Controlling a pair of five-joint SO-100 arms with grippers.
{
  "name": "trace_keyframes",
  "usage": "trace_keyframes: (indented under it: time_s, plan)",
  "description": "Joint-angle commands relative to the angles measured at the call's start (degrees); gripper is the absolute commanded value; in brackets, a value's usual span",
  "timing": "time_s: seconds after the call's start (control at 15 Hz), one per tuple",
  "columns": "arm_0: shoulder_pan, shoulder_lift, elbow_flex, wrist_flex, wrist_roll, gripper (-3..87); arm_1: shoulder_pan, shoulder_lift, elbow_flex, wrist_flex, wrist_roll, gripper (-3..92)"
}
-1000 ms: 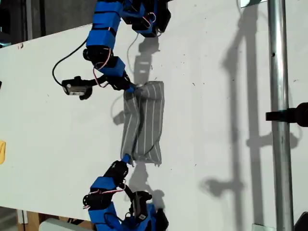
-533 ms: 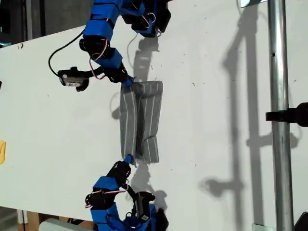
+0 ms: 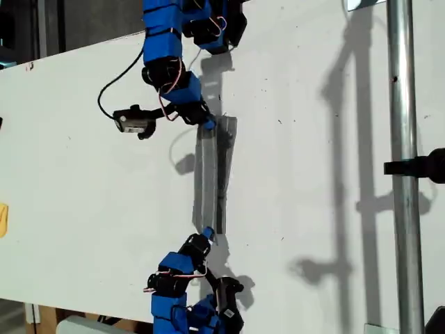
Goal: Grasp corners of a towel and fold twice.
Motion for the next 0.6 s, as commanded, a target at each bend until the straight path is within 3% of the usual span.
trace_keyframes:
  time_s: [0.0,0.53]
  plan:
    - [0.4,3.3,1.7,-1.3,-0.9,-2.9,-2.3,-4.9,-0.4,-4.5,1.8,-0.2]
    - [-2.5,-2.0,6.8,-9.7,-0.5,-2.9,2.4,-0.4,13.9,-7.7,3.3,-0.2]
